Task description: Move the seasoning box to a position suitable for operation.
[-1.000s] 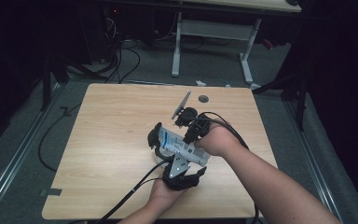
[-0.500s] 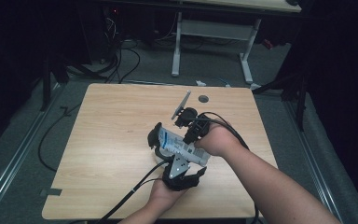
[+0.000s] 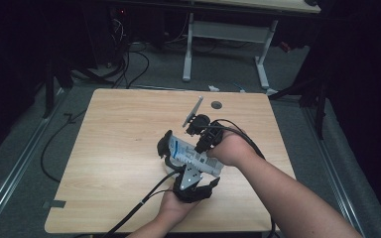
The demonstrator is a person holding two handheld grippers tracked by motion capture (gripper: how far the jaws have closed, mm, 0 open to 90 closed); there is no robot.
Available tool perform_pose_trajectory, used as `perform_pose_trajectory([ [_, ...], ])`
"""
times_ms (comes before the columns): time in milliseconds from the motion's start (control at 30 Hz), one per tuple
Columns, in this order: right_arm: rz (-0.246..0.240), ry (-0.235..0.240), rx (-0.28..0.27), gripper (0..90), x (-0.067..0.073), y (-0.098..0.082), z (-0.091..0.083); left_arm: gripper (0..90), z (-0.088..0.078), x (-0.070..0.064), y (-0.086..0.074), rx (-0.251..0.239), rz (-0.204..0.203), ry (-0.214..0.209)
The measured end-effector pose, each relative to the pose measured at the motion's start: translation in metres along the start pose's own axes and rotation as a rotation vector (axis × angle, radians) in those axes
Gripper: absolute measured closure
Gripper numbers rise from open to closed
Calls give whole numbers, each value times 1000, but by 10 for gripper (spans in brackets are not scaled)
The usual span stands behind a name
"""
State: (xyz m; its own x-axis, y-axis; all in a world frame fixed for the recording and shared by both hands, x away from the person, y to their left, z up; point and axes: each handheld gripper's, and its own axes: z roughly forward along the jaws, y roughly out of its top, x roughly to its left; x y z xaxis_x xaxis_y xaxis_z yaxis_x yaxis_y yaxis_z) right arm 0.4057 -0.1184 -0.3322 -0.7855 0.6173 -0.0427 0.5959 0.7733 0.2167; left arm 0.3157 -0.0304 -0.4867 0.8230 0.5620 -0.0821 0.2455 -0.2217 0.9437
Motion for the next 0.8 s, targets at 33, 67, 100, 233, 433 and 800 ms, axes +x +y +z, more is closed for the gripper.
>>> perform_pose_trajectory([
  [33,1,0,0,900,0,0,0,439,0,0,0,-1,-1,0],
  [67,-4,0,-2,900,0,0,0,439,0,0,0,-1,-2,0],
  [100,-4,0,-3,900,-1,0,0,439,0,0,0,-1,-2,0],
  [233,-4,-1,-4,900,-1,0,0,439,0,1,0,0,0,1],
  [433,-9,-4,-4,900,0,1,-1,440,-1,1,1,-2,1,3],
  [800,-8,0,-1,900,0,2,-1,440,-1,1,1,-2,1,3],
])
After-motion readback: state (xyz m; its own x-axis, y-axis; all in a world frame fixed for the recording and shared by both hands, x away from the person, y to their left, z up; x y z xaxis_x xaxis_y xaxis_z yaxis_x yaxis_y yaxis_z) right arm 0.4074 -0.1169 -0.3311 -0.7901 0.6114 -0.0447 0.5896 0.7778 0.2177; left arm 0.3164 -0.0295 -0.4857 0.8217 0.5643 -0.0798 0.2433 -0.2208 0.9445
